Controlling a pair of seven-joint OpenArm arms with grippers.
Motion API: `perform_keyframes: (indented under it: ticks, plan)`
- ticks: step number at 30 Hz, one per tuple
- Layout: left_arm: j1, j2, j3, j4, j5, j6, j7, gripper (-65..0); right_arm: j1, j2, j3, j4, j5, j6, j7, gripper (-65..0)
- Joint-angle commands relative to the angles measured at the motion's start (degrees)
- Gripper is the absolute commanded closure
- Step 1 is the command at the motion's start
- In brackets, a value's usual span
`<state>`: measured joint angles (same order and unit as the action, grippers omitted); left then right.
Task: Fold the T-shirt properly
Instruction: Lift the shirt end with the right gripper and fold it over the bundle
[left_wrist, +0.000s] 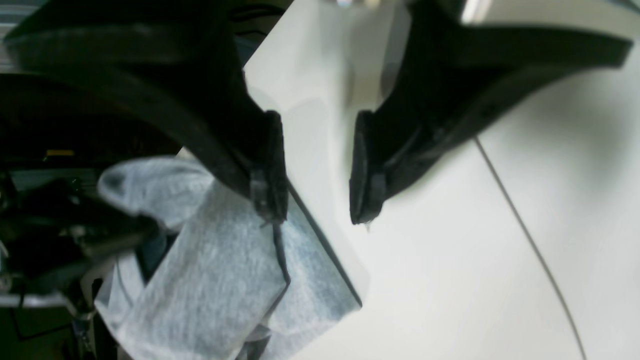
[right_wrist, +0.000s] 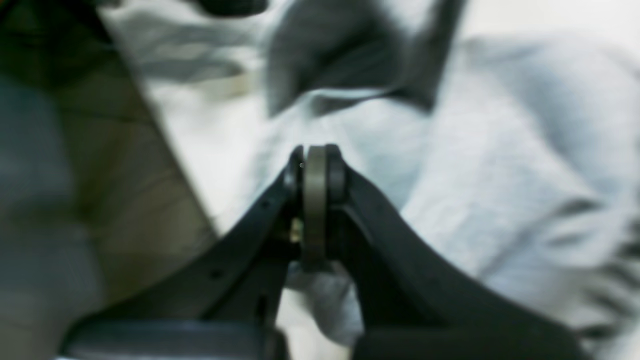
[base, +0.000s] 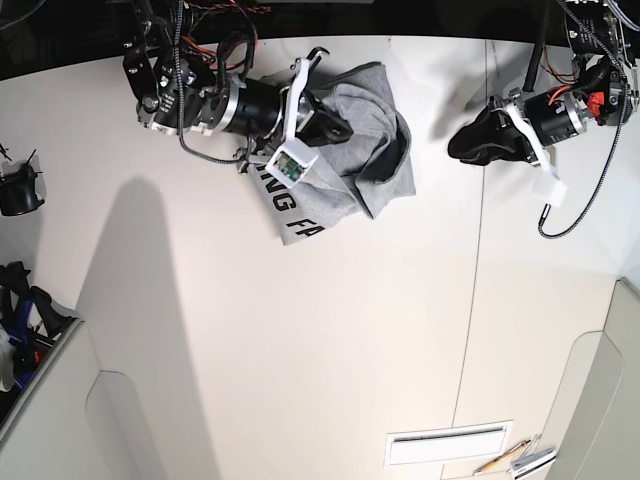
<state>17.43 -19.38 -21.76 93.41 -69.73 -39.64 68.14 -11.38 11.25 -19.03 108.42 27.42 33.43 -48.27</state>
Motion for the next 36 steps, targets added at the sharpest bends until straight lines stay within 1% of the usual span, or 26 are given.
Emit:
perform_keyframes:
  ticks: [1,3,9,11,14,18,21,23,28,30,34,36]
  plan:
    - [-0.2,-0.8,-0.3,0.8,-1.6,-0.4,-0.7,-22.1,-0.3,0.1,-0.5,1.0,2.3,0.4,1.1,0.0]
    - [-0.3,-0.8,-0.3,0.8,-1.6,-0.4,-0.7,-22.1,-1.6,0.2,-2.0,1.0,3.7,0.5,1.1,0.0]
    - [-0.3,-0.8,-0.3,0.8,-1.7,-0.4,-0.8,-22.1,-2.6,0.1,-9.0,1.0,3.6,0.5,1.2,0.0]
    - [-0.3,-0.8,-0.3,0.8,-1.7,-0.4,-0.8,-22.1,-2.6,0.1,-11.1,1.0,3.6,0.5,2.0,0.0]
    - [-0.3,-0.8,-0.3,0.8,-1.7,-0.4,-0.8,-22.1,-2.2,-0.8,-12.3,1.0,3.2,0.5,2.5,0.0]
    - [-0.3,-0.8,-0.3,0.8,-1.7,-0.4,-0.7,-22.1,-0.9,-4.3,-10.1,1.0,0.4,0.3,5.2,0.0]
    - [-0.3,-0.8,-0.3,0.8,-1.7,-0.4,-0.6,-22.1,1.0,-7.3,-6.2,1.0,-0.7,-0.3,5.6,0.0]
    - [-0.3,-0.8,-0.3,0.8,-1.7,-0.4,-0.6,-22.1,2.4,-8.5,-3.3,1.0,-1.5,-0.3,5.6,0.0]
    - [-0.3,-0.8,-0.3,0.8,-1.7,-0.4,-0.6,-22.1,4.6,-8.7,0.9,0.9,-4.6,-0.9,5.6,0.0]
    - [-0.3,-0.8,-0.3,0.8,-1.7,-0.4,-0.6,-22.1,5.0,-8.7,1.4,0.9,-5.1,-1.7,5.7,0.0]
    - [-0.3,-0.8,-0.3,0.8,-2.1,-0.4,-0.6,-22.1,5.6,-8.7,1.4,-0.8,-7.3,-1.8,8.8,0.0]
    - [-0.3,-0.8,-0.3,0.8,-2.5,-0.4,-0.6,-22.1,6.9,-8.7,1.4,-3.5,-7.5,-1.8,9.3,0.0]
